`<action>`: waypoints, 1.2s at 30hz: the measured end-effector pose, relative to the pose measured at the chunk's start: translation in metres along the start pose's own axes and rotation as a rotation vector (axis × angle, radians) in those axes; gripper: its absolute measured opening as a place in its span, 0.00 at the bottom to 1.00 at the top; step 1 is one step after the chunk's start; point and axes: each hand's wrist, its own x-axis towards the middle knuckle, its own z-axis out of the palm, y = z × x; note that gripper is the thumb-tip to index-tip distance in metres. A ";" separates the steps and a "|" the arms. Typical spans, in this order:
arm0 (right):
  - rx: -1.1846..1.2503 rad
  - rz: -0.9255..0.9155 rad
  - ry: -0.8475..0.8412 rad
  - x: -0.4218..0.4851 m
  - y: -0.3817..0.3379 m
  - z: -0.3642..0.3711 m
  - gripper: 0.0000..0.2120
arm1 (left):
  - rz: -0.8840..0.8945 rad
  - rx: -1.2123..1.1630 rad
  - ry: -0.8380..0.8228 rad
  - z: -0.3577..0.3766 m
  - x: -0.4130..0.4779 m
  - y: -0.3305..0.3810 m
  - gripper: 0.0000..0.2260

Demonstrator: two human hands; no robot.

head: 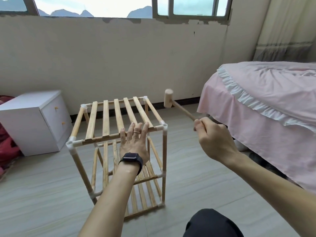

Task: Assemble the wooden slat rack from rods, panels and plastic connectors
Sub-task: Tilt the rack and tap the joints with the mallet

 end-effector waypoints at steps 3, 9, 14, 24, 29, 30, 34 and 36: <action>-0.067 -0.036 -0.038 -0.003 -0.001 0.003 0.15 | 0.000 0.017 -0.016 -0.001 -0.001 0.000 0.48; 0.026 -0.068 0.119 -0.003 0.001 0.004 0.14 | -0.001 0.025 0.004 0.002 0.001 0.000 0.48; -0.292 0.006 -0.306 -0.012 0.006 0.007 0.18 | 0.002 0.024 0.017 0.005 0.000 0.001 0.49; 0.242 0.152 -0.144 -0.003 -0.007 0.042 0.17 | 0.212 -0.105 0.228 -0.007 -0.033 -0.049 0.31; 0.433 0.050 -0.224 0.007 -0.041 0.097 0.15 | 0.226 -0.205 0.355 -0.031 -0.070 -0.108 0.29; 0.448 0.012 -0.233 0.011 -0.049 0.108 0.15 | 0.172 -0.234 0.312 -0.042 -0.075 -0.116 0.32; 0.425 -0.159 -0.271 0.032 -0.088 0.150 0.18 | -0.173 -0.253 -0.015 -0.085 -0.084 -0.127 0.42; 0.338 -0.236 -0.304 0.039 -0.104 0.168 0.17 | -0.301 -0.219 -0.150 -0.094 -0.082 -0.121 0.47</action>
